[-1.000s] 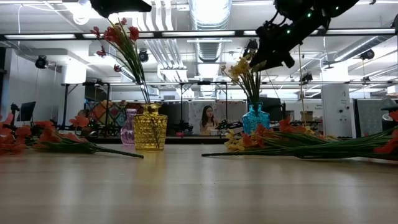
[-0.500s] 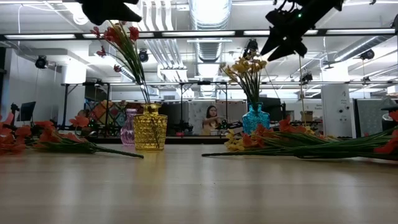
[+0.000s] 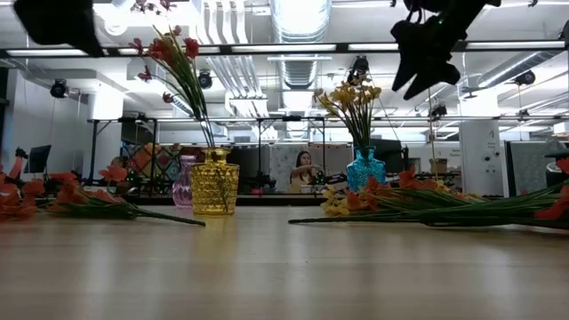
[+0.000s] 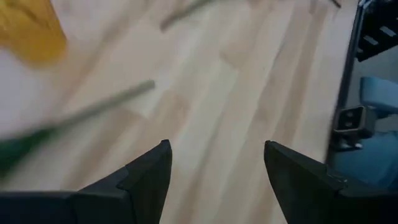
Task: Sort flowers into vase by color
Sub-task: Put the middle orange flower into the pink vase
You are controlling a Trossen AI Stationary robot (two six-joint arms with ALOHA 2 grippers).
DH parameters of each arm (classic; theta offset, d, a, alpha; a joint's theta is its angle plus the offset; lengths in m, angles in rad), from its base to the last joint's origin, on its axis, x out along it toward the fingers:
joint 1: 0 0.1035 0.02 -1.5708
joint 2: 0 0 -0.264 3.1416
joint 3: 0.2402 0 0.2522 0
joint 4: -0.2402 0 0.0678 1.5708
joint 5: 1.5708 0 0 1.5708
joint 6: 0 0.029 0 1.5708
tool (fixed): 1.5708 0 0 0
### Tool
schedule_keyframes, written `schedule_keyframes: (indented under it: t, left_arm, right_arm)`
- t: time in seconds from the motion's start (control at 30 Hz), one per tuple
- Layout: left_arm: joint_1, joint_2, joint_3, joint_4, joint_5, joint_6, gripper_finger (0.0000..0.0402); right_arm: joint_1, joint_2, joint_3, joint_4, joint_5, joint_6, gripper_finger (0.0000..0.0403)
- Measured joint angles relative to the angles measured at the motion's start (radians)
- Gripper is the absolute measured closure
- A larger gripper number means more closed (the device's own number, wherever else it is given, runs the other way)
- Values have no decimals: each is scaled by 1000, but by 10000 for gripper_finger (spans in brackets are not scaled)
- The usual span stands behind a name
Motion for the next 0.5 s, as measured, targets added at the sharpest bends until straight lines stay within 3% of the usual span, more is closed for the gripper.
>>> schedule_keyframes:
  t: [0.27, 0.5]
  left_arm:
    - [-36, 144, 45, -41, 182, -376, 164]
    - [-43, 277, 131, -227, 352, -586, 164]
  right_arm:
    - [117, 0, -32, -53, -1, 24, 197]
    - [259, 0, -91, 5, -1, 42, 197]
